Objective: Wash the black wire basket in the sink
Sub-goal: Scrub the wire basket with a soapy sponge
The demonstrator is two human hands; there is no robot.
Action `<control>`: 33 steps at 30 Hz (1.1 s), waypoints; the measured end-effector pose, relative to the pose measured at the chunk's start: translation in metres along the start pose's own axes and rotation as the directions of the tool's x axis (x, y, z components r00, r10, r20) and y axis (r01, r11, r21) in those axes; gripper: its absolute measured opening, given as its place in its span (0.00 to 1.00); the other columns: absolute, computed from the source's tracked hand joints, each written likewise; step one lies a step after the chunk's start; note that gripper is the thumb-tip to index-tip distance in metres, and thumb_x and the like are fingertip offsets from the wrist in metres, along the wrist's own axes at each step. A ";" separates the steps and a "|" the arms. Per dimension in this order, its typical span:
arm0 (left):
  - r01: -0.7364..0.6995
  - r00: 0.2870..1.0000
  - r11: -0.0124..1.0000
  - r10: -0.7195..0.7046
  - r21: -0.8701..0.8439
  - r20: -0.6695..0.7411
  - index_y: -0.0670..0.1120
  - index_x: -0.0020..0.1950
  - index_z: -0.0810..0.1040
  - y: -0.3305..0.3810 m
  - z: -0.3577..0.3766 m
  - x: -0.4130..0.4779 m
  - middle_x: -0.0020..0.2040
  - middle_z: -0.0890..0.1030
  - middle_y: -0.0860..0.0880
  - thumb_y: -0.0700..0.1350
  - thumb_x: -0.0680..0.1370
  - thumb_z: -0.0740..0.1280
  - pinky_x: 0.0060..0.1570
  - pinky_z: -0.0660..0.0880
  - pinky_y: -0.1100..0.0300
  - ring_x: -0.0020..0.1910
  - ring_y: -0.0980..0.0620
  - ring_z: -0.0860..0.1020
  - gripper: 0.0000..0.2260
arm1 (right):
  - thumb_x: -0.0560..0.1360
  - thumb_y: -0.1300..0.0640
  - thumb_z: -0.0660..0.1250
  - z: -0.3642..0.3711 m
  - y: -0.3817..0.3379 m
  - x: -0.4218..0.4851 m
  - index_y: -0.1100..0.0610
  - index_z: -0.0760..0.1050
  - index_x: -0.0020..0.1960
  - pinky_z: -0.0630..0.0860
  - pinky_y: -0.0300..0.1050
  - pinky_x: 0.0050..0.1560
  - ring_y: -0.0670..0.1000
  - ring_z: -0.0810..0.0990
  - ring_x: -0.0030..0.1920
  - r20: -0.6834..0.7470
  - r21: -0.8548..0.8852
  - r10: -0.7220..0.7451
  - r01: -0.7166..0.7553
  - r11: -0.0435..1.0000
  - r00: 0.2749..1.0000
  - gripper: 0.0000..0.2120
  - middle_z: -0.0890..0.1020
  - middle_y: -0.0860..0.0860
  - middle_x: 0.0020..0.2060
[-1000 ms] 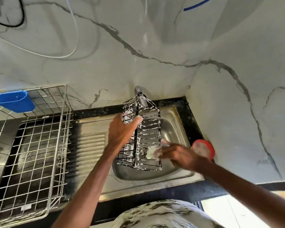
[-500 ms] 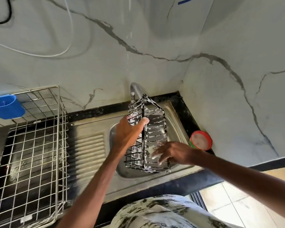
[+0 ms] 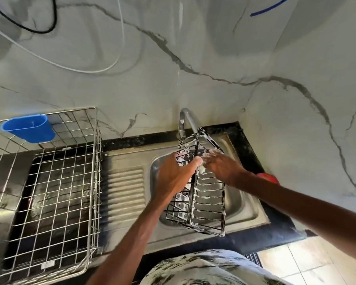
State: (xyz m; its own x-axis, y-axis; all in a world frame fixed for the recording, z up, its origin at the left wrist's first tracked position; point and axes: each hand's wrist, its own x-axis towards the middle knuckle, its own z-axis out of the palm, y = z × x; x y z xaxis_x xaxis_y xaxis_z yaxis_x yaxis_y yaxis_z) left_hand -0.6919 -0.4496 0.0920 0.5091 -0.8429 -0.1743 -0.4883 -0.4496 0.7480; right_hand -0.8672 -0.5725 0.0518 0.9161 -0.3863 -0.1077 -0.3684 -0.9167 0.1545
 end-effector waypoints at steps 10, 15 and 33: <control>0.098 0.995 0.995 -0.098 -0.010 0.004 0.54 0.57 0.77 0.006 -0.004 -0.009 0.60 0.82 0.52 0.81 0.63 0.63 0.62 0.77 0.39 0.58 0.48 0.80 0.37 | 0.79 0.67 0.58 0.008 -0.064 -0.047 0.59 0.80 0.64 0.75 0.51 0.67 0.57 0.80 0.64 0.164 0.419 -0.074 -0.002 0.908 0.984 0.18 0.80 0.58 0.65; 0.074 0.997 0.997 -0.074 -0.020 0.026 0.53 0.51 0.77 0.007 -0.004 -0.012 0.48 0.81 0.59 0.78 0.65 0.64 0.60 0.78 0.40 0.50 0.54 0.81 0.31 | 0.76 0.70 0.61 -0.004 -0.011 -0.033 0.56 0.81 0.63 0.73 0.59 0.69 0.61 0.75 0.69 0.082 0.332 0.034 -0.059 0.941 0.996 0.21 0.79 0.55 0.67; -0.082 0.992 0.985 0.067 -0.149 -0.104 0.47 0.74 0.74 0.011 -0.021 -0.018 0.72 0.77 0.46 0.72 0.68 0.66 0.66 0.75 0.52 0.64 0.52 0.77 0.41 | 0.74 0.74 0.62 -0.032 -0.045 -0.053 0.57 0.82 0.62 0.78 0.43 0.63 0.47 0.82 0.61 -0.015 0.640 -0.185 0.152 0.753 0.983 0.22 0.83 0.53 0.61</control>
State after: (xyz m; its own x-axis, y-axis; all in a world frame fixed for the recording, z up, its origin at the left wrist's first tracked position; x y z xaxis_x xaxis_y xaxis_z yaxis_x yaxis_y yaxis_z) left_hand -0.6914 -0.4329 0.1165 0.5460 -0.8359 -0.0563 -0.4173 -0.3297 0.8469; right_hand -0.8936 -0.5075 0.0818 0.9707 -0.2081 -0.1202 -0.2400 -0.8140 -0.5290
